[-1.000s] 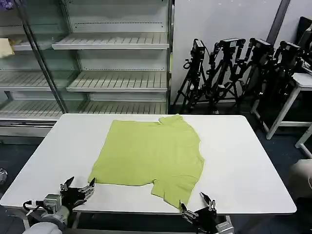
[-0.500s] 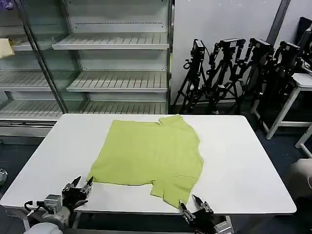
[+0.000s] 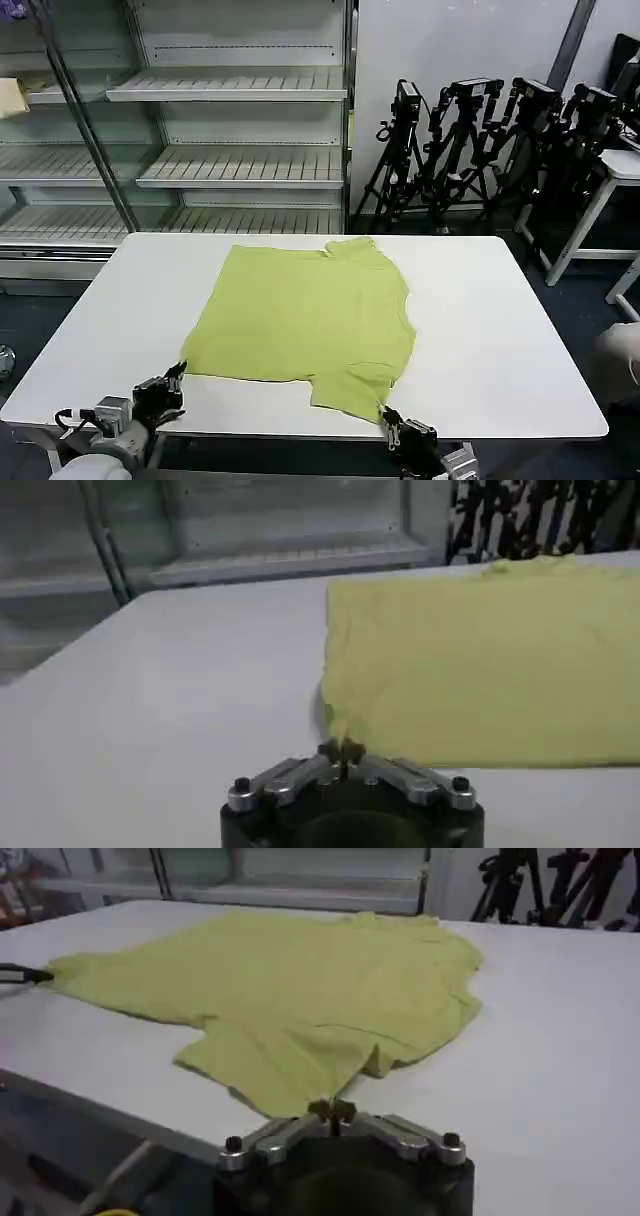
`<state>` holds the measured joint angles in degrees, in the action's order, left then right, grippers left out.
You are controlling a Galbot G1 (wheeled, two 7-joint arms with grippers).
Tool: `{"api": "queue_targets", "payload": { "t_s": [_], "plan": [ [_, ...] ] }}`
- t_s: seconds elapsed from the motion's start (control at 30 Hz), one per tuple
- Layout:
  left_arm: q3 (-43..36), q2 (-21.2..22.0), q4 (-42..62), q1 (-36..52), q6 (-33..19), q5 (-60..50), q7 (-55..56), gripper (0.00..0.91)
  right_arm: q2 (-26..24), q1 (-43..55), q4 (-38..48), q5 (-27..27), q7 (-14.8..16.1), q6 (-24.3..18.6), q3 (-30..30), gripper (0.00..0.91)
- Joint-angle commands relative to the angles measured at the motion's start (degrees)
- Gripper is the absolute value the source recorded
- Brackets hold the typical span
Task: Fold and organize the clothes.
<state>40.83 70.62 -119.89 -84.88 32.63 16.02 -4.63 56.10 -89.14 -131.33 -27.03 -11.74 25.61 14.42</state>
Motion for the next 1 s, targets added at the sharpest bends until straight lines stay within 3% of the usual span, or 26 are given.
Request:
{"api": "queue_targets", "payload": {
  "t_s": [0.03,0.47,1.0],
  "plan": [
    [-1.34,0.17,-0.93,4.38,-0.94,0.49,0.00,0.020,0.08,4.91,0.48,-3.67,1.40,-0.59,2.91,0.000],
    [-4.46,2.15,9.90,18.31,-0.96,0.20,0.32,0.020,4.18,23.30,13.58,-6.05,3.95,1.60,0.03,0.000],
    [-6.56,2.02,15.92,22.98,-1.17,0.52,0.13,0.020,7.55,31.02,23.65,-4.55,5.86,0.51,-1.29,0.000]
  ]
}}
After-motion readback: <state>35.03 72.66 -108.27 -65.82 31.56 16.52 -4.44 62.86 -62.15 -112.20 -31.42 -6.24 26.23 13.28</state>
